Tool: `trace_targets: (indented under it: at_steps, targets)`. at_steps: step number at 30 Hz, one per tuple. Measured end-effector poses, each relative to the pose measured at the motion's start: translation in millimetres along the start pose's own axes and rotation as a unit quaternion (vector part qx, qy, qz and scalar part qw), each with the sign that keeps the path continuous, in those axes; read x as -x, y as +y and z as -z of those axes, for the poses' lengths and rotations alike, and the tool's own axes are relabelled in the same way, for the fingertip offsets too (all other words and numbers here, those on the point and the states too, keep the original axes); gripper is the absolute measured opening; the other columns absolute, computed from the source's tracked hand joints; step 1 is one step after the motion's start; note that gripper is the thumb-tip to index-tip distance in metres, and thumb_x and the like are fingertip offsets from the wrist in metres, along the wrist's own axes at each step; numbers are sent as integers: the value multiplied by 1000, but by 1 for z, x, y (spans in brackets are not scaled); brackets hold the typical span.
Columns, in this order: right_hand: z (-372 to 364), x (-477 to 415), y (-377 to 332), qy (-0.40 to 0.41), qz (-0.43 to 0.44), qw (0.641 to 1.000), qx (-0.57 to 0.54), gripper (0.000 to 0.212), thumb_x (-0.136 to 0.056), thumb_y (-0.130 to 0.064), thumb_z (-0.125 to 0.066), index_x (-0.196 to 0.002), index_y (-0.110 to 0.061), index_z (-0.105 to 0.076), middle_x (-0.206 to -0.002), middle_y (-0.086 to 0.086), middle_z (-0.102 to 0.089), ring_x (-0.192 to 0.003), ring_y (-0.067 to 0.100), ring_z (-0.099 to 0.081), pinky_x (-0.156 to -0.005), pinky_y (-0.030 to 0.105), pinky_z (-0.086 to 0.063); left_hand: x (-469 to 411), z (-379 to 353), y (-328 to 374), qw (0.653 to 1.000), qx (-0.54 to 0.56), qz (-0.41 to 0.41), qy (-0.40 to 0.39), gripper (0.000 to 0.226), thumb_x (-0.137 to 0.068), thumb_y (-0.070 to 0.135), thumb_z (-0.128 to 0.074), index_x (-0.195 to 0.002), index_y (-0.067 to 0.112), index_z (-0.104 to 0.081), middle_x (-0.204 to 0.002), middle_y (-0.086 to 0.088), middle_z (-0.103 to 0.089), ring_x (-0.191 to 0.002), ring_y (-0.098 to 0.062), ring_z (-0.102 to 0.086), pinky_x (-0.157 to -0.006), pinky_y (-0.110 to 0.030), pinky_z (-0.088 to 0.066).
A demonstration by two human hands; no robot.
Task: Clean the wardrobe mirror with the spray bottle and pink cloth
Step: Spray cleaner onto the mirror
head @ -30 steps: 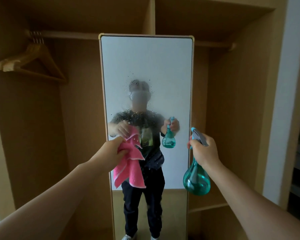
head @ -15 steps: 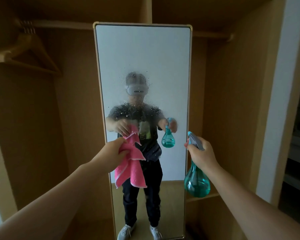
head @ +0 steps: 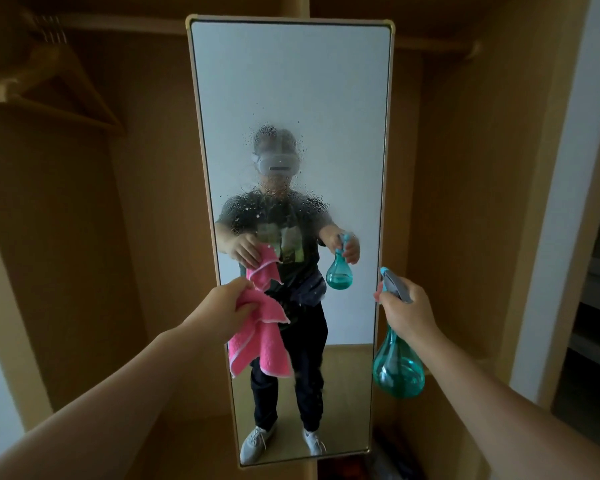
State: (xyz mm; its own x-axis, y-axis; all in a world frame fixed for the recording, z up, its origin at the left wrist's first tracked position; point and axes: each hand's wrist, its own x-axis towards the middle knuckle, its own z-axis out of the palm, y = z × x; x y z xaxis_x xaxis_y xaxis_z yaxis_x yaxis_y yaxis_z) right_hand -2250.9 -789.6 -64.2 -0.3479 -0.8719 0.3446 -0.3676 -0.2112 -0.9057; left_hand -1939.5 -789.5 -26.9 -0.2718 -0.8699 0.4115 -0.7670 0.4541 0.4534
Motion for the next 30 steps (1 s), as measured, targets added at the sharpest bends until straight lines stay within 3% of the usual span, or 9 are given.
trace_targets:
  at_steps: [10,15,20,23,26,28,30]
  targets:
    - [-15,13,-17,-89,57,994,-7,9,-92,-14,-57,-92,-9,-64,-82,12,-58,-71,16,-51,-57,19,-39,6,6,-18,999,-22,22,11,8,-95,17,-56,-96,24,-59,-86,15,-63,-75,0,-61,-57,-12,-46]
    - [-40,18,-28,-113,87,990,-7,8,-90,-9,-54,-88,-4,-61,-68,4,-48,-60,14,-44,-50,18,-35,18,17,-30,998,-26,44,27,12,-95,20,-57,-90,31,-56,-84,14,-63,-73,-1,-61,-55,-12,-45]
    - [-63,20,-29,-105,93,990,-2,18,-88,-6,-53,-82,10,-49,-67,10,-43,-59,19,-39,-46,18,-30,32,28,-41,997,-16,63,39,11,-94,17,-57,-91,28,-58,-86,12,-65,-75,-3,-63,-57,-14,-47]
    - [-71,22,-29,-102,85,991,-3,17,-87,-6,-53,-81,10,-50,-66,13,-44,-58,20,-39,-45,16,-31,38,33,-46,996,-11,74,45,9,-95,17,-56,-92,25,-58,-87,12,-65,-76,-3,-63,-60,-16,-49]
    - [-79,23,-36,-117,90,989,-29,12,-88,-7,-56,-82,3,-57,-78,27,-57,-66,36,-52,-60,35,-47,42,37,-51,995,-12,82,50,7,-95,16,-56,-94,23,-58,-89,10,-66,-78,-3,-64,-64,-17,-51]
    - [-85,26,-43,-128,96,986,-36,9,-89,-7,-56,-82,-7,-62,-90,26,-64,-81,42,-61,-72,48,-53,45,40,-53,995,-14,82,52,7,-95,16,-56,-93,23,-58,-87,10,-65,-76,-2,-63,-60,-15,-50]
    - [-93,30,-51,-135,103,985,-39,15,-88,-6,-56,-78,-15,-62,-93,23,-66,-87,42,-62,-74,46,-54,47,44,-55,995,-19,81,59,9,-95,16,-56,-92,24,-58,-85,12,-64,-74,0,-62,-56,-12,-47]
